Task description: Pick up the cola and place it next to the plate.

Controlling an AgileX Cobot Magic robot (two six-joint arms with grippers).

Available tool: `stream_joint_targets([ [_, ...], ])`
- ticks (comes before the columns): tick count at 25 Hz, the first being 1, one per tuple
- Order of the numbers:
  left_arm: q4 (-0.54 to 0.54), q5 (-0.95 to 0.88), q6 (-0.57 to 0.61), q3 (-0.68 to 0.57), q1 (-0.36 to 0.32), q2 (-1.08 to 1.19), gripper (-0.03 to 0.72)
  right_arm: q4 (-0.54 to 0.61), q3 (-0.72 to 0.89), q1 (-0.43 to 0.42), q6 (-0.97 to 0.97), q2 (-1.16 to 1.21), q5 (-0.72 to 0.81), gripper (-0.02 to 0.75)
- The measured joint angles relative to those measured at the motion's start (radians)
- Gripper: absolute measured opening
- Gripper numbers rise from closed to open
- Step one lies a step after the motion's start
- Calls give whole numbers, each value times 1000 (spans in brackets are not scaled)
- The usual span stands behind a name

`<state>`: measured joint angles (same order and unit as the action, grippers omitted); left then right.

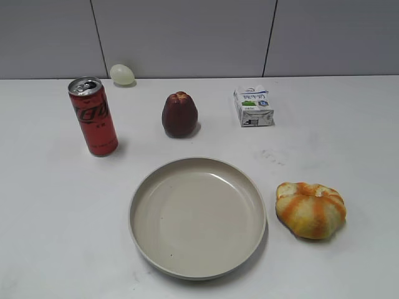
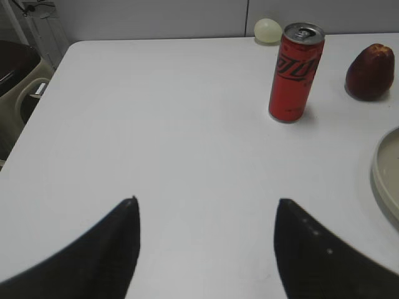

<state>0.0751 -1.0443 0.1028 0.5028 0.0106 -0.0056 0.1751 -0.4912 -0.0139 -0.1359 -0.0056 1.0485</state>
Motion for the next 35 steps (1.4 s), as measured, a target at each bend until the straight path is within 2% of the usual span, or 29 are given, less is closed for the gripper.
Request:
stream_joint_targets([
  [26, 2, 0, 0, 1, 0, 10, 500, 0, 0, 0, 0, 0, 0, 531],
  [35, 9, 108, 0, 138, 0, 483, 500, 0, 0, 0, 0, 0, 0, 531],
])
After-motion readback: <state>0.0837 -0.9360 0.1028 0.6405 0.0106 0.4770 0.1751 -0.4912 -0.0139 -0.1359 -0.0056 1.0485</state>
